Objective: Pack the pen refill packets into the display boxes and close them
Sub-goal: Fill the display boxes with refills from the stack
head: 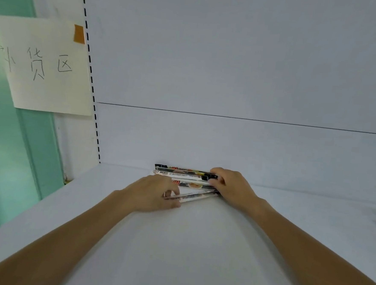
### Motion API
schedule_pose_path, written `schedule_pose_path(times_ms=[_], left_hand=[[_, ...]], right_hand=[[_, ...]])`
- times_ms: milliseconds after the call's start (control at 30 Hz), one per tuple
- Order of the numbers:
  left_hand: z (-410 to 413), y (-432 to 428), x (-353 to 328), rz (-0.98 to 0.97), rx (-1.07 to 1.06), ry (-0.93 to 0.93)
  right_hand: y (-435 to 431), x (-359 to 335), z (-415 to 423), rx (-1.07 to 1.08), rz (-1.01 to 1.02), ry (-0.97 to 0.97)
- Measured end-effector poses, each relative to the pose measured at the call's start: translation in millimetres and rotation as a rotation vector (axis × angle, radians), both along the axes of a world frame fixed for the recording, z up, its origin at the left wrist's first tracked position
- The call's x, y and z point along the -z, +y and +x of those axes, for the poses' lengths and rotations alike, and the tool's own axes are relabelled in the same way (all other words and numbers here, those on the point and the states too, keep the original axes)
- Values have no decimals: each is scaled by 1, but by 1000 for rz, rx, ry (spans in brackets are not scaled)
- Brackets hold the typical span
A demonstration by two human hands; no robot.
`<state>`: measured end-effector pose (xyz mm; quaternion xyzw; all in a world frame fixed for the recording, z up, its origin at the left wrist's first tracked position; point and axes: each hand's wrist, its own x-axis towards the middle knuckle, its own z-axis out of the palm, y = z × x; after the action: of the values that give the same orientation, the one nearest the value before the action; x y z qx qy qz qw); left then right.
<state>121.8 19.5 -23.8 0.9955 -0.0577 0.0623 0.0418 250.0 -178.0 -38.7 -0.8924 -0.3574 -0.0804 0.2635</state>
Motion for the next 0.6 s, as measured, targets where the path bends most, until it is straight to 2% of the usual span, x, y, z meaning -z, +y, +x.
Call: schedule_pose_path(times_ms=[100,233,433,533,600], left_hand=[[-5,-5,-3,285,37,-63],[-16,8,-4,315,-33,-43],[-34,43,-7,45,-259,-125],[-35,47,-5,-253,-319,-174],[-33,42,-4,-485,-331,-236]], right_hand=[[5,0,2,43,-54,22],[10,-1,1,71,-73,-50],[12,-9,-15,66,-171,-128],[16,-13,-19,37,-226,-220],[16,-16,-21,-1,-188,-241]])
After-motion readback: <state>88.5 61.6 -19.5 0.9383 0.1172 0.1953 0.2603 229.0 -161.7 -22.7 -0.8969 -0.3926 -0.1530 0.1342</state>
